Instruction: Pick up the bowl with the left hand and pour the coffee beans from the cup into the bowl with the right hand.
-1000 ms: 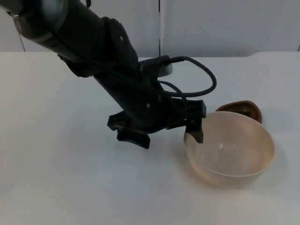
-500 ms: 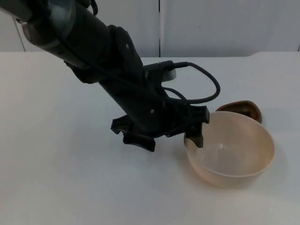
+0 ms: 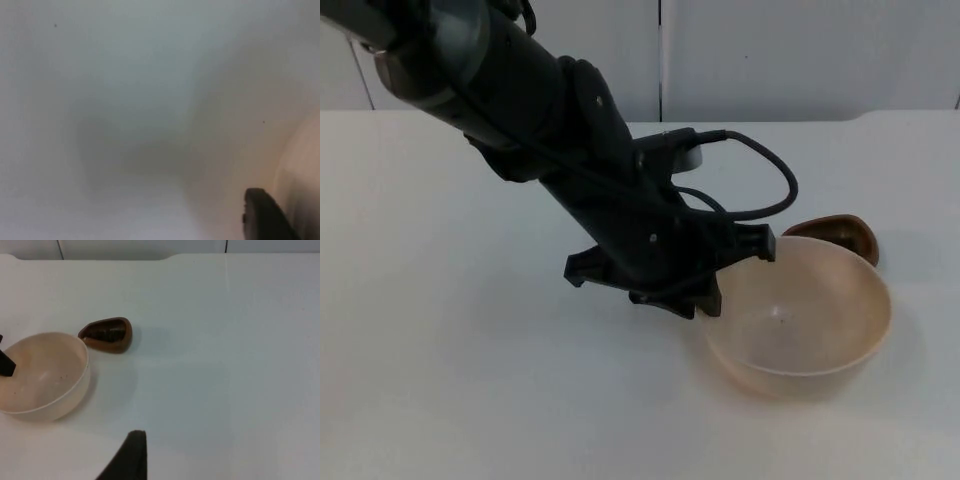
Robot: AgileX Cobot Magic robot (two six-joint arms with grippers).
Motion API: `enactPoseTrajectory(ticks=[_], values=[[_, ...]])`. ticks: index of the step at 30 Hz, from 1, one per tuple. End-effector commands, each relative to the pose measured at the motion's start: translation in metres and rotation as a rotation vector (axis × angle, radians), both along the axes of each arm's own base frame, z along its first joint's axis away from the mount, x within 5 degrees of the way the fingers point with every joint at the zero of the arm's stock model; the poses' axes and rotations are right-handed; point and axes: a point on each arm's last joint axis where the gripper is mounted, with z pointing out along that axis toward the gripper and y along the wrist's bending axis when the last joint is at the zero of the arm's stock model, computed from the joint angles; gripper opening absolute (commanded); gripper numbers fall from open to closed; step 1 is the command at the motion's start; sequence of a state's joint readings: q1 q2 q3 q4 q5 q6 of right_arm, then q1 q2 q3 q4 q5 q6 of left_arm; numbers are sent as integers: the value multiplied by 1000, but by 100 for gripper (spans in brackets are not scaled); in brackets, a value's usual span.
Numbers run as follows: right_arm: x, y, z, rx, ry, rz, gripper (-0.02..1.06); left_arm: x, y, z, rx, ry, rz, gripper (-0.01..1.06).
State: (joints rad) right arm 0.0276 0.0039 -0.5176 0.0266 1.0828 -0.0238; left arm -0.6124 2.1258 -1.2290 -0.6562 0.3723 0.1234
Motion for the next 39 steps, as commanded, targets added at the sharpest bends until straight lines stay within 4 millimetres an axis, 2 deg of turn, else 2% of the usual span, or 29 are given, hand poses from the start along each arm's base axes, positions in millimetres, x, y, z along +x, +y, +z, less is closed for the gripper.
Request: enactPoseTrajectory(ticks=[1,4,11,19,25,31,39], values=[[0,0,0,-11,-7,-4,105,-1,-3,2,-14,1,6,9],[0,0,0,-11,-7,-4,105,-1,-3,2,-13,9,2,0],[0,0,0,-11,-7,-4,105,-5,-3,11,-25,36,-15,0],[0,0,0,-11,-7,-4,105,-7,1,49,-28,-59,-72,0],[0,0,0,-11,-7,-4,105,-9,7,64,17,-88,-88,0],[0,0,0,-11,-7,-4,105,-9,22,67,131,-60,-54,0],[0,0,0,-11,-7,-4,105,-14,65,55,161,22,72,0]])
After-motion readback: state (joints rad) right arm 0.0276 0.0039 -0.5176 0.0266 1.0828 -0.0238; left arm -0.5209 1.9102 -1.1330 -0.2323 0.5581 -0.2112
